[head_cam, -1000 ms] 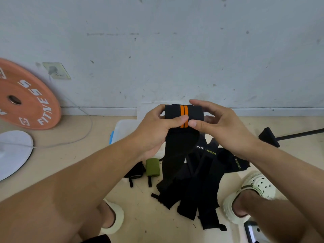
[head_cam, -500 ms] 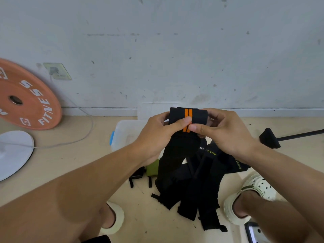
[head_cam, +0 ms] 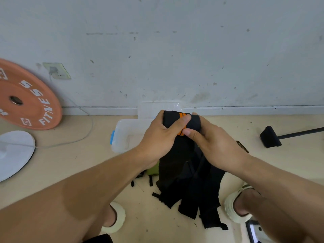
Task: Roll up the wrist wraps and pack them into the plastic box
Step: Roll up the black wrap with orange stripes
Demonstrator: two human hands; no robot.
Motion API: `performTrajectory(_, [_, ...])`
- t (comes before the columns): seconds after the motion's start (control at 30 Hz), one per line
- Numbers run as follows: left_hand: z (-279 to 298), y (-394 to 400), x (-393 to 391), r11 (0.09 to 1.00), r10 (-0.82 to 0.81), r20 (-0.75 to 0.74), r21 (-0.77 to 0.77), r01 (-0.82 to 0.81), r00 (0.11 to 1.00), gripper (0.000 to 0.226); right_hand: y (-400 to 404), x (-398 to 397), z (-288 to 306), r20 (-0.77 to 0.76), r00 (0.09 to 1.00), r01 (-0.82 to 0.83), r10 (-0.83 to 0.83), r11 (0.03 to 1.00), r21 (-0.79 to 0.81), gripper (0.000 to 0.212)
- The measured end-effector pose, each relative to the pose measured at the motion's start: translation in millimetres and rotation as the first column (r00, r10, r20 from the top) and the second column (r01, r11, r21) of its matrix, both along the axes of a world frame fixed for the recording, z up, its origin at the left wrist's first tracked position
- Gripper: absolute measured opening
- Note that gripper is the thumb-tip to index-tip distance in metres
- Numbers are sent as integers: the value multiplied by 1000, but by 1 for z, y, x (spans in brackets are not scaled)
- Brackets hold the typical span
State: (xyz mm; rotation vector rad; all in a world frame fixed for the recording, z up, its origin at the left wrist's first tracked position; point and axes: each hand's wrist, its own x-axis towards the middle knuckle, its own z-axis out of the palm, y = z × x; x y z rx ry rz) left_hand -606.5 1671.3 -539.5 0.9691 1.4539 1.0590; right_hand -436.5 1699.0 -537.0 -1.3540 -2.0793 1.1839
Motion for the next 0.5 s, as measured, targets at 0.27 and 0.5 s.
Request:
performTrajectory(0.27, [0, 0, 7, 998, 13, 12, -54, -13, 1000, 48, 7, 6, 11, -121, 982, 138, -146, 988, -65, 41])
performTrajectory(0.5, [11, 9, 2, 943, -112, 177, -290, 161, 978, 74, 6, 5, 10, -164, 972, 195, -167, 964, 178, 43])
